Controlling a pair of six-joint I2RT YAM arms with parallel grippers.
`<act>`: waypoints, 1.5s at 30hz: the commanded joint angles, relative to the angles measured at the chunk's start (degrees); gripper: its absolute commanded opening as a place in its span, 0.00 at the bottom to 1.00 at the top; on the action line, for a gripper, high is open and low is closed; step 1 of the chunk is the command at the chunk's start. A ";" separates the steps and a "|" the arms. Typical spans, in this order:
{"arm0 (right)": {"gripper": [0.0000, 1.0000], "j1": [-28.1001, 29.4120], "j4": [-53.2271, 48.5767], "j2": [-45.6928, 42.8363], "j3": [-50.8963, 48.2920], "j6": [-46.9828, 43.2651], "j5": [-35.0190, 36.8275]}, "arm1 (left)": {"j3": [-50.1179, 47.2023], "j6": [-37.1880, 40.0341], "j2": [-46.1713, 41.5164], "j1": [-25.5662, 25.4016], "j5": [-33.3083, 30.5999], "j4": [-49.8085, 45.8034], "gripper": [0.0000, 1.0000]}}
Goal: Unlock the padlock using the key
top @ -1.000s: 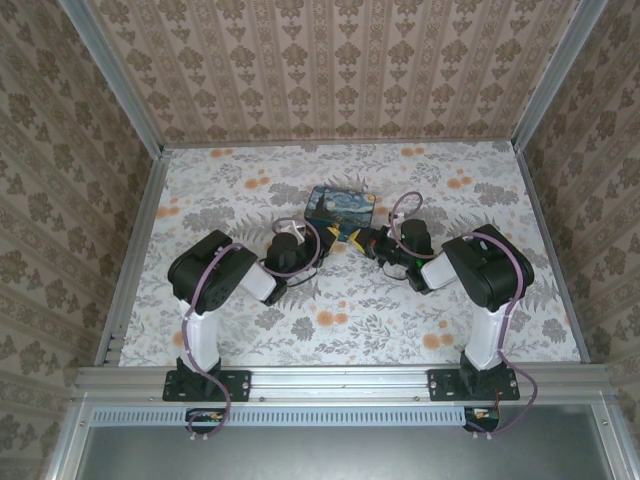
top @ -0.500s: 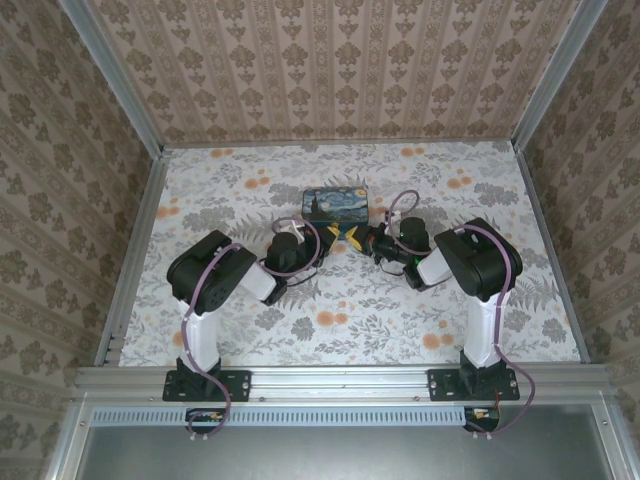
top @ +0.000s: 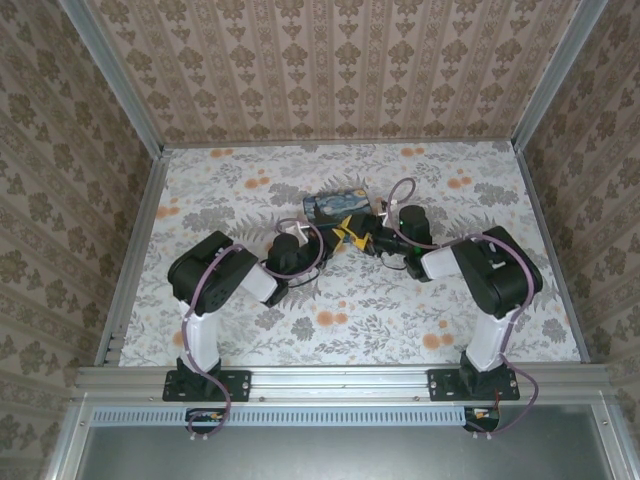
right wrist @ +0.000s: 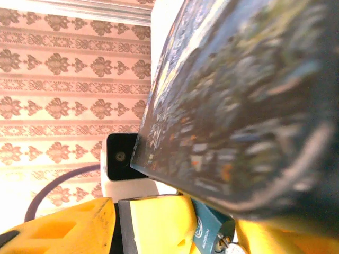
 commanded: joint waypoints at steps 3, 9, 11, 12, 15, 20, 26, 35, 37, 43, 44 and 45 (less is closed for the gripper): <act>0.66 -0.50 -14.90 -6.02 -1.23 -13.21 -0.01 | 0.24 2.38 2.86 -0.15 3.17 -0.38 0.00; 0.70 -2.23 -24.47 -10.41 -4.94 -20.86 3.12 | 0.31 3.03 2.81 1.01 3.78 -0.50 0.00; 0.71 -2.33 -26.64 -12.44 -5.51 -22.74 4.08 | 0.46 3.03 3.03 1.22 4.30 -0.50 0.00; 0.70 -2.36 -28.17 -13.64 -5.66 -24.06 4.58 | 0.55 3.19 3.18 1.31 4.43 -0.53 0.00; 0.69 -2.11 -33.03 -16.90 -5.23 -28.74 5.77 | 0.46 3.13 3.37 1.42 4.79 -0.45 0.00; 0.63 2.44 -45.86 -21.33 -0.80 -43.35 14.96 | 0.20 2.78 3.40 1.53 5.47 -0.50 0.00; 0.58 10.43 -49.68 -20.74 1.51 -56.49 28.39 | 0.23 1.76 3.33 1.66 6.53 -0.49 0.00; 0.52 15.91 -48.90 -15.86 2.96 -65.40 42.50 | -0.88 1.62 2.54 1.85 7.25 -0.57 0.00; 0.51 16.58 -48.85 -14.85 3.48 -66.89 44.07 | -0.99 1.49 2.47 1.86 7.43 -0.51 0.00; 0.49 18.58 -47.92 -11.97 4.84 -70.56 47.98 | -1.26 1.38 2.17 1.90 7.69 -0.55 0.00; 0.49 18.76 -47.68 -11.50 5.11 -70.80 48.02 | -1.25 1.32 2.17 1.87 7.77 -0.51 0.00; 0.49 18.99 -47.74 -11.05 5.49 -70.94 48.16 | -1.21 1.30 2.17 1.91 7.78 -0.50 0.00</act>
